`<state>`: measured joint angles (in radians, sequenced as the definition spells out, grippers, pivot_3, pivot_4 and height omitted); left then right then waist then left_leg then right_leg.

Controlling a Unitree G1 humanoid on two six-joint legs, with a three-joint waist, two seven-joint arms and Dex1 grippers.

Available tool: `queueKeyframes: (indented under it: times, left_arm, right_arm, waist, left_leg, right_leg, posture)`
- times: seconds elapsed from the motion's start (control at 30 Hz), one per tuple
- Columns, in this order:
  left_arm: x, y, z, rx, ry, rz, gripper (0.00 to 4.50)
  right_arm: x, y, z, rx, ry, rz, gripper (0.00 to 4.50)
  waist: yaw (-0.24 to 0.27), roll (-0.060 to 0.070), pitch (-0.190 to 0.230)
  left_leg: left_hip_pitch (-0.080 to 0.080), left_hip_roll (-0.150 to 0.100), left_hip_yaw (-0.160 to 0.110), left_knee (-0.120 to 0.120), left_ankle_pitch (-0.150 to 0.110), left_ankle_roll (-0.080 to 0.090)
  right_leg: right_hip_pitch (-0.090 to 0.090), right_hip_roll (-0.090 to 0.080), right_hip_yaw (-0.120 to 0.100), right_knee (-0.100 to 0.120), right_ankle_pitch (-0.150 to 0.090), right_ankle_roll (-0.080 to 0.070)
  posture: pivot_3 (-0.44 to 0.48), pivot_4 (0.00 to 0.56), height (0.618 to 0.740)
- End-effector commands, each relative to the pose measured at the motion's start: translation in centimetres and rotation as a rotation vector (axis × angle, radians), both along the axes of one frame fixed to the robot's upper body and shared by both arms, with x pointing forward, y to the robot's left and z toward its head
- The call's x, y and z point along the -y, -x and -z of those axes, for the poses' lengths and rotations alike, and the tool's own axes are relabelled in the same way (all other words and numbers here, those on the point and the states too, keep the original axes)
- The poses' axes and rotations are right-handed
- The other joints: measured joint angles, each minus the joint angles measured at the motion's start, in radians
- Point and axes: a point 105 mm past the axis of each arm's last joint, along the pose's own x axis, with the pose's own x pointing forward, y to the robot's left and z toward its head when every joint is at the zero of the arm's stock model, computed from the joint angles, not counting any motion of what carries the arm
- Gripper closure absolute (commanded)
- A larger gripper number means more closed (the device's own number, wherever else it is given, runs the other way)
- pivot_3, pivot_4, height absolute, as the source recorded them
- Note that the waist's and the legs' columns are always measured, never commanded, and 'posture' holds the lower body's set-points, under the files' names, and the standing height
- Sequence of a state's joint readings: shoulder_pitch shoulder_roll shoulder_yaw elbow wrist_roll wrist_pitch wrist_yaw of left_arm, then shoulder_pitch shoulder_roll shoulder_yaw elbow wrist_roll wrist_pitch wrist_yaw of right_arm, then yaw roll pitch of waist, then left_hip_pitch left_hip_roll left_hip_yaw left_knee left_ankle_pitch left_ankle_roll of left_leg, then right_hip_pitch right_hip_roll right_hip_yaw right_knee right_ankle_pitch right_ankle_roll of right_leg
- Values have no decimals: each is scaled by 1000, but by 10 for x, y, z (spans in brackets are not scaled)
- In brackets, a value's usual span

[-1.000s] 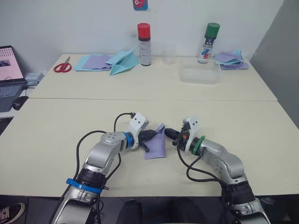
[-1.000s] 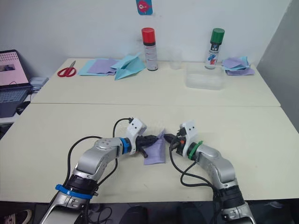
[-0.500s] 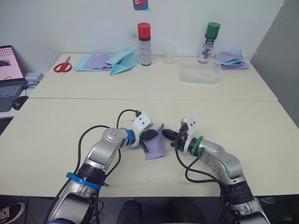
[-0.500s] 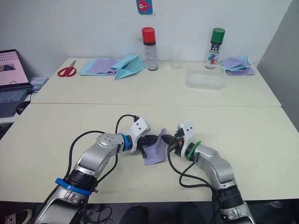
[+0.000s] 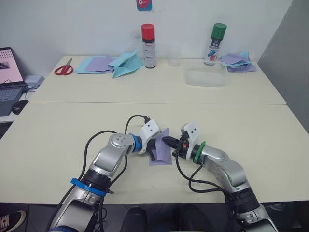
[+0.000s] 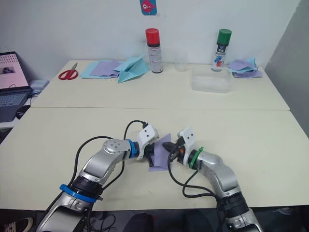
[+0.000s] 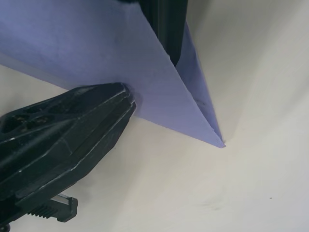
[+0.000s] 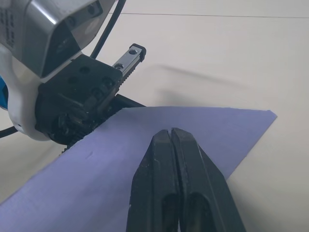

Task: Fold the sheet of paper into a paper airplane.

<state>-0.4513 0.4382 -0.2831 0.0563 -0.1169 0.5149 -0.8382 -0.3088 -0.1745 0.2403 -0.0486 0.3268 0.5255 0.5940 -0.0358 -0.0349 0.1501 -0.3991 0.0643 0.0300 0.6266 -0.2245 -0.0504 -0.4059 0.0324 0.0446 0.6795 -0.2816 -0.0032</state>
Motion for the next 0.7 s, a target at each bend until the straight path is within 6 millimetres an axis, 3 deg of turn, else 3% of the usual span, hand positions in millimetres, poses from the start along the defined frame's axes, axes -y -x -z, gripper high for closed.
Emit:
queueKeyframes:
  times: [0.03, 0.23, 0.43, 0.57, 0.7]
  left_arm:
    - [-40, -1, 4, -51, -48, -143, 4500]
    - [-68, 5, -3, -50, -74, -220, 4500]
    - [-77, 2, -28, 16, -7, -238, 4500]
    - [-61, -4, -53, 88, 80, -169, 4500]
    - [-40, -1, -49, 69, 64, -65, 4500]
  right_arm:
    - [-7, -2, 4, 15, 28, -24, 4453]
    - [-11, -3, 11, 10, 75, -49, 4453]
    - [-12, -2, 19, 8, 137, -83, 4453]
    - [-10, 1, 26, 9, 199, -121, 4453]
    - [-8, 0, 29, 14, 242, -131, 4453]
  waist:
    - [-12, 0, 0]
    - [-20, 0, 1]
    - [-21, 0, 1]
    - [-16, -1, 2]
    - [-16, -1, 2]
  left_leg:
    - [0, 1, 0, 0, 0, 0]
    - [0, 2, -1, -2, 0, 0]
    - [0, 2, -1, -2, 0, 0]
    - [-1, 1, -1, -1, 0, 0]
    - [0, 0, 0, -1, 0, 0]
  right_leg:
    - [0, 0, 0, 0, 0, 0]
    - [-1, 1, -1, 1, -1, -2]
    - [-1, 1, 0, 1, -1, -2]
    - [-1, 0, -1, 1, -1, -2]
    - [-1, 0, 0, 0, -1, -2]
  posture:
    - [0, 150, 740]
    - [0, 150, 740]
    - [0, 150, 740]
    - [0, 150, 740]
    - [0, 150, 740]
